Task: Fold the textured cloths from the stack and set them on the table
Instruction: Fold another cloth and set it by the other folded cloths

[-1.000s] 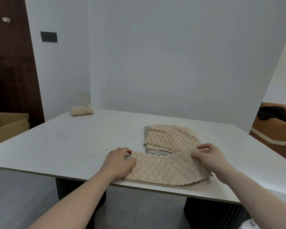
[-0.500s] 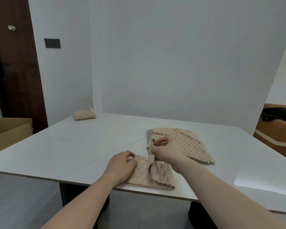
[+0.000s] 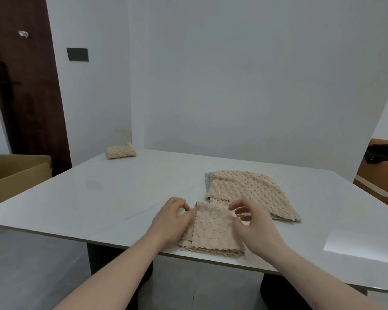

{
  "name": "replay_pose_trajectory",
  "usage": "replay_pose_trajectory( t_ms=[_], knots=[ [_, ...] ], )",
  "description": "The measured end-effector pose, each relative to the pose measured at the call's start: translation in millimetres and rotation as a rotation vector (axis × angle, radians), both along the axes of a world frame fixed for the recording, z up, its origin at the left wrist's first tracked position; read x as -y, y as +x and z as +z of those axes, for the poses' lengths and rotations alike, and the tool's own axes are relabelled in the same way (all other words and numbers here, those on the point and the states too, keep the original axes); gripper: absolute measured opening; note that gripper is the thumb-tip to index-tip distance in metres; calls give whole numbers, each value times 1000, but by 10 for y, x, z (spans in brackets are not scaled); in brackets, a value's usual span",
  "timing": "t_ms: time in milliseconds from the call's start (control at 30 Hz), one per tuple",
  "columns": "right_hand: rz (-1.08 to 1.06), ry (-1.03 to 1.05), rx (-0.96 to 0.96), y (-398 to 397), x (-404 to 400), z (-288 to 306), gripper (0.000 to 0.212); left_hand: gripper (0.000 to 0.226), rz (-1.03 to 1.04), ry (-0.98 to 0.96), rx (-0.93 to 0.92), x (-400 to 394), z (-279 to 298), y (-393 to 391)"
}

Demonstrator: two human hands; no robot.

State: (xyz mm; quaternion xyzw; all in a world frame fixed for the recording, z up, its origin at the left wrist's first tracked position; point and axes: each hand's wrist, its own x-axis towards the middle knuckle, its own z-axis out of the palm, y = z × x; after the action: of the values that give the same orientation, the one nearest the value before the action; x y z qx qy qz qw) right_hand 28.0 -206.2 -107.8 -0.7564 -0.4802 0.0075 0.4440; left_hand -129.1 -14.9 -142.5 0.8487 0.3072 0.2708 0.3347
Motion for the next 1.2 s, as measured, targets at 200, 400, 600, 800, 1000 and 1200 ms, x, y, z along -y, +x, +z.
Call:
replay_pose_trajectory(
  t_ms=[200, 400, 600, 800, 1000, 1200],
  knots=[
    [-42, -85, 33, 132, 112, -333, 21, 28, -13, 1, -10, 44, 18, -11],
    [-18, -131, 83, 154, 93, -386, 32, 18, -36, 22, 113, 62, -4, -15],
    [-54, -200, 156, 157, 56, -415, 43, 24, 7, 48, 76, 34, -25, -14],
    [-85, -278, 188, 133, 48, -389, 45, 21, 92, 96, -36, 59, 10, -5],
    [-122, -292, 109, 121, 52, -380, 75, 49, 152, 124, -145, 66, -4, 2],
    [-142, -362, 162, 164, 19, -390, 48, 40, 66, 162, -236, 58, -4, 39]
  ],
)
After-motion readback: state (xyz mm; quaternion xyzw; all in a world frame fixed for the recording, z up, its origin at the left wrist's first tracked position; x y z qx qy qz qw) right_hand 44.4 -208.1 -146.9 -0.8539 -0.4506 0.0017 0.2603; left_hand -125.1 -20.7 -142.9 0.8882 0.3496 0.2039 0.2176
